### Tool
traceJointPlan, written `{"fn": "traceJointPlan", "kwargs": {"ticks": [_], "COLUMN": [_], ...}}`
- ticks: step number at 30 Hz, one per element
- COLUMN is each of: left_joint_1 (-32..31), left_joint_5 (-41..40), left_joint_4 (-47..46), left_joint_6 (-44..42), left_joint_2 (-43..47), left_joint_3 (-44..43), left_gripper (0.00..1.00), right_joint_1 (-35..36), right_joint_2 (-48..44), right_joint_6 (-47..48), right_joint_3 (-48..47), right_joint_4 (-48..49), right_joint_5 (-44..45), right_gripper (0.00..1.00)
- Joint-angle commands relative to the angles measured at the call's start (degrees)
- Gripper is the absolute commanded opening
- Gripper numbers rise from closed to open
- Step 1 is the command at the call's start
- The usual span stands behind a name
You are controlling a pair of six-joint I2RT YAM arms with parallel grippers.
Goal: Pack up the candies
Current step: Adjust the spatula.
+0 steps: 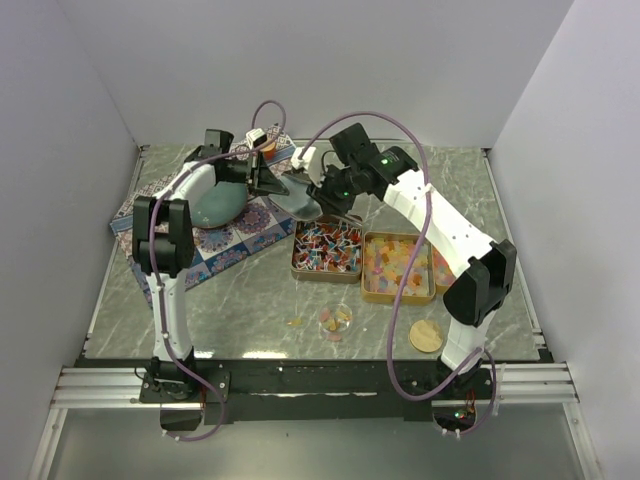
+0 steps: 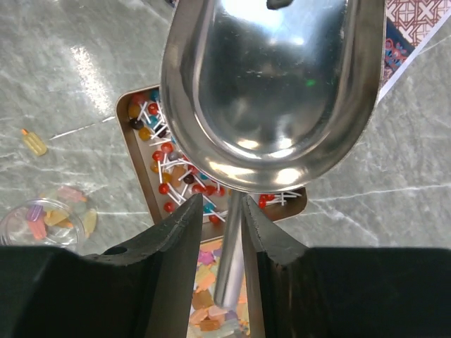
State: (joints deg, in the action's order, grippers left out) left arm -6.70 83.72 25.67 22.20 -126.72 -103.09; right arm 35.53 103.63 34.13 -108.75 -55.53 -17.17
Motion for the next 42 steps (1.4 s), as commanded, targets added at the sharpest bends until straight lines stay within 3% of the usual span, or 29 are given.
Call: {"fn": "traceJointPlan", "kwargs": {"ticks": [1,5,12,18,22,25,26,27,32,34,37,39,42], "left_joint_1": [0.19,0.72,1.43,1.6,1.6,1.6,1.6,1.6,1.6,1.6,1.6,1.6,2.13], "left_joint_5": [3.29,1.88,2.23,2.32,2.32,1.53,1.27,1.01,1.27,1.62,1.71,1.53,0.57], "left_joint_4": [0.26,-1.75,-29.66,-42.35,-55.61,-75.97,-86.56,-89.97,-86.05,-86.41,-83.6,-81.84,-75.71], "left_joint_6": [-1.81,0.82,23.81,36.32,47.3,62.75,71.58,74.28,70.96,71.23,69.66,68.6,63.78], "left_joint_2": [1.12,1.91,4.98,5.69,5.69,4.73,3.59,3.06,3.49,3.41,3.41,3.41,3.49], "left_joint_3": [-0.18,0.34,8.16,10.36,13.08,16.33,17.38,17.57,18.1,17.92,17.66,17.57,16.87], "left_gripper": [0.01,0.01,0.01,0.01,0.01,0.01,0.01,0.01,0.01,0.01,0.01,0.01,0.01], "right_joint_1": [-0.99,-0.99,-1.07,-1.51,-2.3,-2.48,-2.74,-2.92,-3.89,-4.06,-4.15,-4.33,-4.24], "right_joint_2": [0.52,-0.88,-1.77,-0.89,-0.28,0.51,0.86,1.13,1.84,1.48,1.4,1.22,-0.18], "right_joint_6": [-1.35,-1.35,-0.56,0.32,-0.03,0.06,0.06,-0.03,-0.55,-0.64,-0.12,-0.03,1.11], "right_joint_3": [-1.47,0.37,4.51,6.97,7.32,6.62,6.01,5.57,3.19,2.93,2.05,1.53,-1.02], "right_joint_4": [1.39,1.83,2.0,2.97,3.93,4.55,4.73,4.55,4.37,4.46,3.59,2.88,-0.27], "right_joint_5": [-1.12,0.29,1.78,4.6,5.65,6.18,6.1,5.92,4.43,4.25,3.11,2.41,0.48], "right_gripper": [0.37,0.41,0.45,0.45,0.44,0.43,0.4,0.38,0.12,0.1,0.0,0.0,0.29]}}
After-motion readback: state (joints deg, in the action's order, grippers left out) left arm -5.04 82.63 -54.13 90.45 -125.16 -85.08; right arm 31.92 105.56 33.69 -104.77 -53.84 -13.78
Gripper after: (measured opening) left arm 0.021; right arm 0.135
